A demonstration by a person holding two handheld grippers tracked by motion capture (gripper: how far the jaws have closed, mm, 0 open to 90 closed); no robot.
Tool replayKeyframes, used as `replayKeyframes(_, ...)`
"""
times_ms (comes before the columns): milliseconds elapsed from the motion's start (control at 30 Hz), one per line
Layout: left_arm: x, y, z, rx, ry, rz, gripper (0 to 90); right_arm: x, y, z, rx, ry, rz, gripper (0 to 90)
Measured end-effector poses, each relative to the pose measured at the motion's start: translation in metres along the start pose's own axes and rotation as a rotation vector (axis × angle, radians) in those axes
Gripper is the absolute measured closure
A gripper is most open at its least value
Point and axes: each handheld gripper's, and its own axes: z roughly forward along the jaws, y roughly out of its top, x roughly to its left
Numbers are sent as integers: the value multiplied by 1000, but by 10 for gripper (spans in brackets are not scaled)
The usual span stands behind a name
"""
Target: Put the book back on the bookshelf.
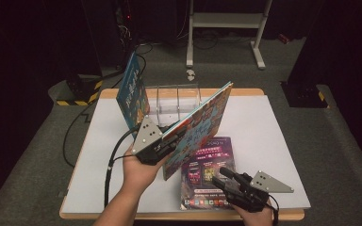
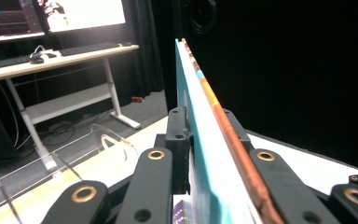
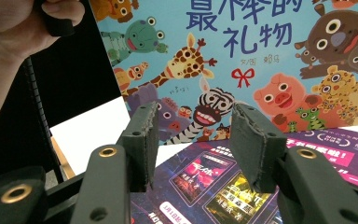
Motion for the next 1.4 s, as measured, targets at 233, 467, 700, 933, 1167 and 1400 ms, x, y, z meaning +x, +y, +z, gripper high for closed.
replayKeyframes(233, 2, -1, 5, 4, -51, -8, 757, 0, -1, 1, 6, 2, 5, 518)
replayKeyframes(467, 1, 0, 9, -9, -19, 6, 783, -1, -2, 1, 7, 4, 11, 518)
replayKeyframes(700, 4, 3, 8, -9, -19, 7, 808, -3, -4, 1, 10, 11, 23, 517)
replayKeyframes(933, 21, 12, -34, -34, 22, -16, 810, -5, -4, 0, 5, 15, 33, 516)
replayKeyframes(1167, 34, 7, -100, -17, 142, -22, 810, -5, -4, 2, 7, 18, 34, 516)
replayKeyframes(1400, 42, 0, -127, 9, 269, -42, 810, -3, -3, 3, 7, 21, 32, 517)
